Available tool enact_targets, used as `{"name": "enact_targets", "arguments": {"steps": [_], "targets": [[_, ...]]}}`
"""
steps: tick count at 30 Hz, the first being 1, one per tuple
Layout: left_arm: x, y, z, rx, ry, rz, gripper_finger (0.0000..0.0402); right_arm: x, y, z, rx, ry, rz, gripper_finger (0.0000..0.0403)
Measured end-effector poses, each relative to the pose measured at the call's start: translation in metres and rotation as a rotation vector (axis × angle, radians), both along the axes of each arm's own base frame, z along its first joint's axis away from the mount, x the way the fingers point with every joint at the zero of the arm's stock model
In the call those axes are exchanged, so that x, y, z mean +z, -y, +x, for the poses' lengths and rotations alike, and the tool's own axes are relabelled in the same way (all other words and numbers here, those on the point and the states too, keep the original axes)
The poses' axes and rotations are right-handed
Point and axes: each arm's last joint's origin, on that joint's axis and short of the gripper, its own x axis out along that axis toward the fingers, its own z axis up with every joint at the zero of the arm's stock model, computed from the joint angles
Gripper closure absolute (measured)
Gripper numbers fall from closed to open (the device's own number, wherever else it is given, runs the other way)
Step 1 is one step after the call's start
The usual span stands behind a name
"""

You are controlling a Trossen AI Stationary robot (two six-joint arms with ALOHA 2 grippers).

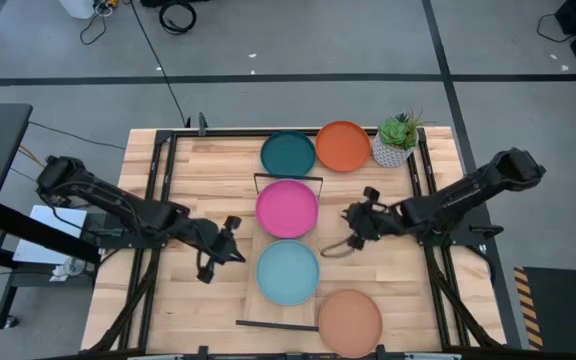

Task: Place and stack plates onto a shelf
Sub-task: Stack the orange plate on top of the pink plate on the shelf

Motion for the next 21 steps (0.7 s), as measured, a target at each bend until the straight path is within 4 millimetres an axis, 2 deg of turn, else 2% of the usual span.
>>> {"name": "enact_targets", "arguments": {"steps": [4, 11, 21], "targets": [[-0.010, -0.013, -0.014, 0.016, 0.062, 0.030, 0.0389, 0.000, 0.025, 0.004, -0.032, -0.041, -0.022, 0.0335], [-0.024, -0.037, -0.032, 0.184, 0.153, 0.106, 0.0389, 0.001, 0.070, 0.005, -0.093, -0.079, -0.020, 0.0337], [-0.049, -0.074, -0.053, 0.403, 0.272, 0.143, 0.0389, 0.004, 0.120, -0.002, -0.084, -0.071, -0.022, 0.0319]]}}
